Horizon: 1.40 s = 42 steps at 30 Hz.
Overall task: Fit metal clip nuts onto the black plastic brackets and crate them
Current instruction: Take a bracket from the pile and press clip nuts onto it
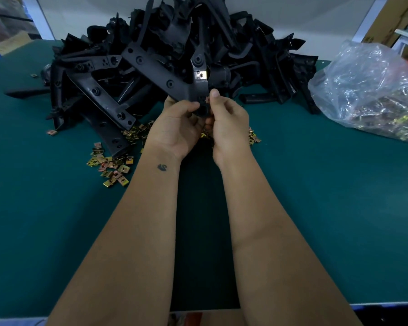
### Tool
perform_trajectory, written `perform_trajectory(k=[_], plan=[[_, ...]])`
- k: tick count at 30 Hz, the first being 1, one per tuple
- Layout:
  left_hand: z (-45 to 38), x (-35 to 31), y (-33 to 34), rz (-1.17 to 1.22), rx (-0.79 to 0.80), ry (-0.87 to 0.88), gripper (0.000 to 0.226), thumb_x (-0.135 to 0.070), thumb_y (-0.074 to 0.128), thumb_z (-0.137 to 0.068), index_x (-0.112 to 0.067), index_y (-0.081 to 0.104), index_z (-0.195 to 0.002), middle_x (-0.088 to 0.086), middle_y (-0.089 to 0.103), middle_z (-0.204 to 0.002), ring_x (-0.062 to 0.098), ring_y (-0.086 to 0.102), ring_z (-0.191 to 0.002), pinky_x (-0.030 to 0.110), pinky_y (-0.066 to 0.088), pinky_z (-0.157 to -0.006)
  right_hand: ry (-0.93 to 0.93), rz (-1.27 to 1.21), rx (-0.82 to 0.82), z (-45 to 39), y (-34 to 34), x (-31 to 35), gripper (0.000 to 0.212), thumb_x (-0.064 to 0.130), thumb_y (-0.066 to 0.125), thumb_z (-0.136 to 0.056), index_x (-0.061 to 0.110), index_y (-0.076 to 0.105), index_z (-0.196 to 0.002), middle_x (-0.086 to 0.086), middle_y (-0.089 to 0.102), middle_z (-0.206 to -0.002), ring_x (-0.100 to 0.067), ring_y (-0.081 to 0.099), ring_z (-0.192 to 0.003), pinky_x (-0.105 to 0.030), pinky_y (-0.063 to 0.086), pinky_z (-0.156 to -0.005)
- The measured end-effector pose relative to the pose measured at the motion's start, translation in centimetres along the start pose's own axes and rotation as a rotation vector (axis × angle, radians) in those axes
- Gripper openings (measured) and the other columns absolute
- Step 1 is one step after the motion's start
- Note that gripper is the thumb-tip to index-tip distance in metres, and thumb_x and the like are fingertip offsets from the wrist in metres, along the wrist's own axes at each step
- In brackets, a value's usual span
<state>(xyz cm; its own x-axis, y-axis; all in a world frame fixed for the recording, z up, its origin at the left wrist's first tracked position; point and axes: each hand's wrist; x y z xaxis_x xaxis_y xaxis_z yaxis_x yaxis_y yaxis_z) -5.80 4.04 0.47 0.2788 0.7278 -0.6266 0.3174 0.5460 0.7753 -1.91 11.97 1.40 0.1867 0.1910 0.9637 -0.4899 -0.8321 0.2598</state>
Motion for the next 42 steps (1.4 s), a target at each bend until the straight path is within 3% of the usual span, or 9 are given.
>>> perform_trajectory(k=[5, 12, 15, 19, 25, 29, 33, 37, 42], plan=[[0.1, -0.2, -0.3, -0.053, 0.052, -0.009, 0.041, 0.012, 0.044, -0.093, -0.014, 0.045, -0.125, 0.006, 0.071, -0.099, 0.021, 0.068, -0.092, 0.033, 0.054, -0.086, -0.082, 0.124, -0.03, -0.1, 0.6, -0.7, 0.026, 0.029, 0.049, -0.103, 0.018, 0.057, -0.081, 0.004, 0.06, -0.081, -0.007, 0.053, -0.074, -0.024, 0.044, -0.07], [0.3, -0.2, -0.1, 0.022, 0.086, -0.075, 0.033, 0.009, 0.046, -0.095, -0.013, 0.052, -0.12, 0.007, 0.073, -0.101, 0.02, 0.072, -0.092, 0.031, 0.059, -0.083, -0.167, 0.127, -0.083, -0.4, 0.7, -0.9, 0.023, 0.026, 0.051, -0.102, 0.019, 0.057, -0.08, 0.004, 0.061, -0.083, 0.004, 0.056, -0.072, -0.008, 0.044, -0.064], [0.4, -0.2, -0.1, 0.024, 0.075, -0.084, 0.028, 0.007, 0.045, -0.097, -0.014, 0.055, -0.113, 0.005, 0.074, -0.097, 0.018, 0.073, -0.089, 0.031, 0.059, -0.087, -0.198, 0.128, -0.079, -0.4, 0.7, -1.0, 0.024, 0.023, 0.053, -0.101, 0.015, 0.058, -0.079, 0.005, 0.059, -0.077, 0.012, 0.054, -0.061, -0.006, 0.042, -0.057], [0.4, -0.2, -0.1, 0.006, 0.064, -0.083, 0.031, 0.006, 0.046, -0.097, -0.013, 0.052, -0.121, 0.006, 0.072, -0.103, 0.019, 0.072, -0.093, 0.033, 0.058, -0.09, -0.164, 0.115, -0.081, -0.4, 0.6, -0.9, 0.023, 0.024, 0.054, -0.101, 0.012, 0.061, -0.082, 0.005, 0.062, -0.078, 0.009, 0.055, -0.063, -0.007, 0.043, -0.059], [0.4, 0.4, 0.9, -0.003, -0.023, 0.007, 0.043, 0.011, 0.047, -0.095, -0.013, 0.044, -0.132, 0.006, 0.072, -0.096, 0.019, 0.071, -0.085, 0.032, 0.053, -0.085, -0.129, 0.013, -0.094, 0.0, 0.7, -0.5, 0.024, 0.024, 0.058, -0.098, 0.013, 0.062, -0.077, 0.005, 0.062, -0.072, -0.003, 0.058, -0.065, -0.019, 0.048, -0.06], [0.3, 0.8, 1.1, 0.175, -0.082, 0.006, 0.05, 0.011, 0.047, -0.095, -0.014, 0.045, -0.137, 0.01, 0.075, -0.086, 0.021, 0.074, -0.078, 0.033, 0.061, -0.069, -0.191, 0.181, -0.096, 0.3, 1.1, -0.6, 0.017, 0.028, 0.072, -0.087, 0.012, 0.065, -0.091, -0.016, 0.064, -0.101, -0.025, 0.065, -0.09, -0.042, 0.056, -0.085], [0.2, 0.9, 1.1, 0.153, -0.066, -0.024, 0.037, 0.007, 0.043, -0.097, -0.017, 0.052, -0.123, 0.008, 0.076, -0.082, 0.02, 0.075, -0.076, 0.029, 0.059, -0.063, -0.275, 0.399, -0.122, 0.5, 1.2, -0.9, 0.027, 0.035, 0.076, -0.083, 0.018, 0.063, -0.1, 0.007, 0.05, -0.103, -0.001, 0.054, -0.087, -0.011, 0.044, -0.073], [0.1, 1.3, 1.1, 0.132, -0.092, -0.011, 0.028, 0.006, 0.045, -0.098, -0.017, 0.054, -0.111, 0.007, 0.076, -0.08, 0.019, 0.075, -0.075, 0.028, 0.059, -0.062, -0.312, 0.474, -0.157, 0.3, 1.1, -1.1, 0.027, 0.034, 0.076, -0.083, 0.018, 0.062, -0.101, 0.011, 0.045, -0.097, 0.006, 0.048, -0.08, -0.002, 0.038, -0.067], [-0.5, 1.3, 0.6, 0.154, -0.128, 0.021, 0.034, 0.003, 0.045, -0.1, -0.02, 0.056, -0.122, 0.004, 0.077, -0.086, 0.018, 0.074, -0.082, 0.039, 0.062, -0.078, -0.332, 0.511, -0.197, 0.1, 0.9, -1.2, 0.026, 0.036, 0.066, -0.091, 0.013, 0.064, -0.104, 0.004, 0.053, -0.101, 0.009, 0.045, -0.077, 0.001, 0.033, -0.067]])
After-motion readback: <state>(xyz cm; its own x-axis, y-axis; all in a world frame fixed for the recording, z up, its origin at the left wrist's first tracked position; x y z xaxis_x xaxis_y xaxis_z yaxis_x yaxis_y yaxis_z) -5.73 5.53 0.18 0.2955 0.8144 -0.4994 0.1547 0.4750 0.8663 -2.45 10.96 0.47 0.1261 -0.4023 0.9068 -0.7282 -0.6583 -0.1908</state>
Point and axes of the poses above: each hand's wrist, its own z-axis away from the middle knuckle, its own y-axis out of the palm, x = y × z
